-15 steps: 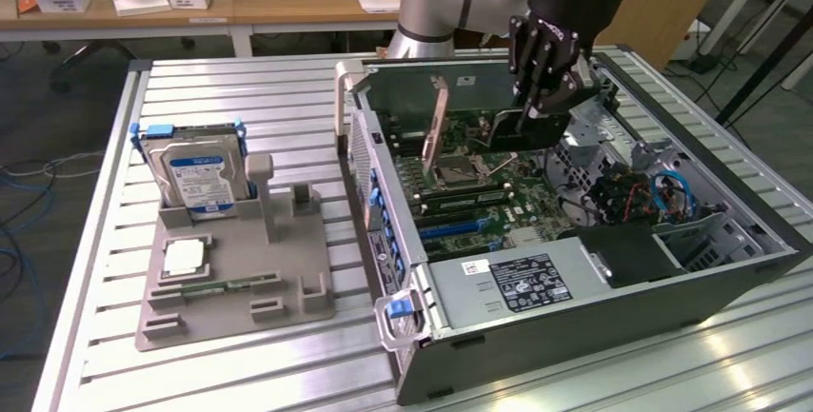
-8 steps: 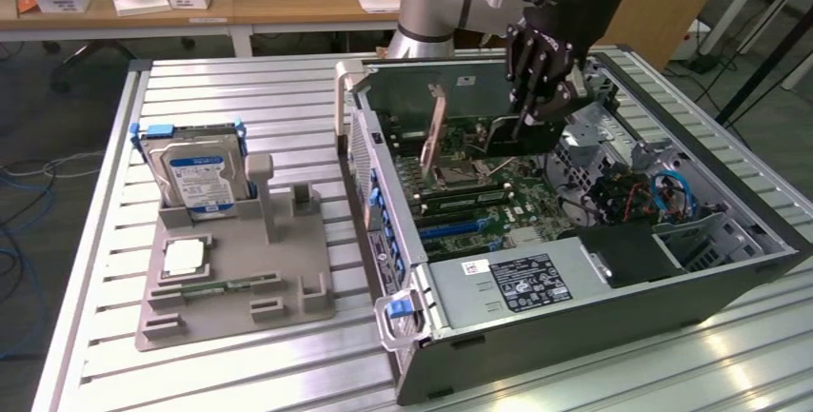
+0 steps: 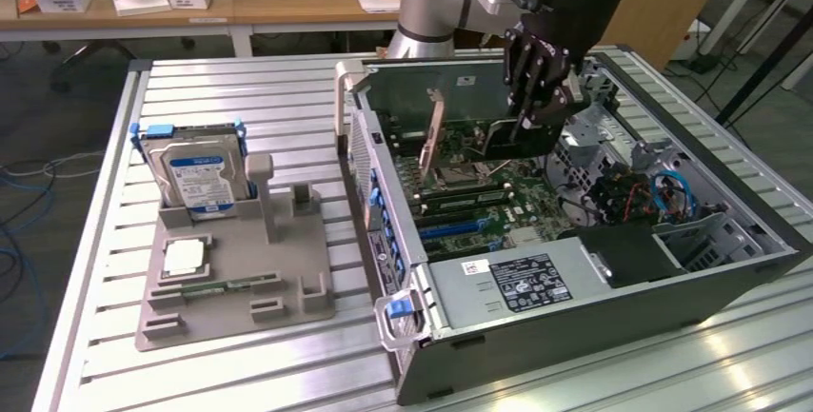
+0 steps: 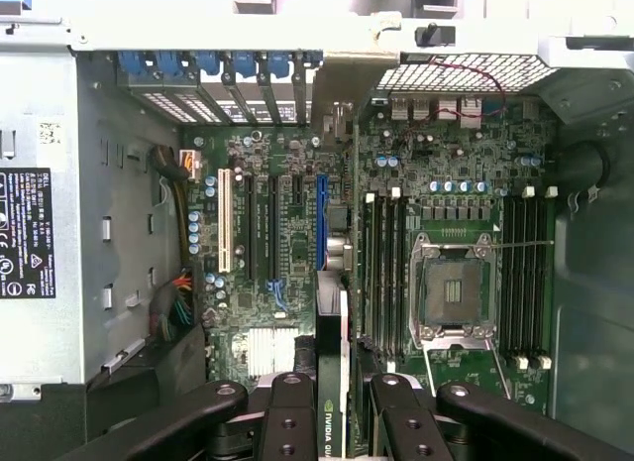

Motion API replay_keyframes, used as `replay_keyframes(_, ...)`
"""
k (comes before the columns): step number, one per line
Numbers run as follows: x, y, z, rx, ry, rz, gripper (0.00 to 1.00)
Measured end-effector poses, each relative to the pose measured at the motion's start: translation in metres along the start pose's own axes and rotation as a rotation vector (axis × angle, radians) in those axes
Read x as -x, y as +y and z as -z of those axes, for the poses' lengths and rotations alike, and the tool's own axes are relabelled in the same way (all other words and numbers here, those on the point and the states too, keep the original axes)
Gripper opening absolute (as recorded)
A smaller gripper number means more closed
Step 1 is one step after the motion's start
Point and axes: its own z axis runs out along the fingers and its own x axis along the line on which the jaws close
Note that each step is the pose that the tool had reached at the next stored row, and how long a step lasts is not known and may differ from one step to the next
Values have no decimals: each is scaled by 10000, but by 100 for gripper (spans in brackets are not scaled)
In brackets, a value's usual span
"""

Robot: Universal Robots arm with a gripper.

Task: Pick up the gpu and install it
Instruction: 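Insert the gpu into the slot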

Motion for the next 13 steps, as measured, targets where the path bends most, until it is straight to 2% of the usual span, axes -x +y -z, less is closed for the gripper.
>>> replay_keyframes(13, 0, 0, -11, 0, 0, 0, 26)
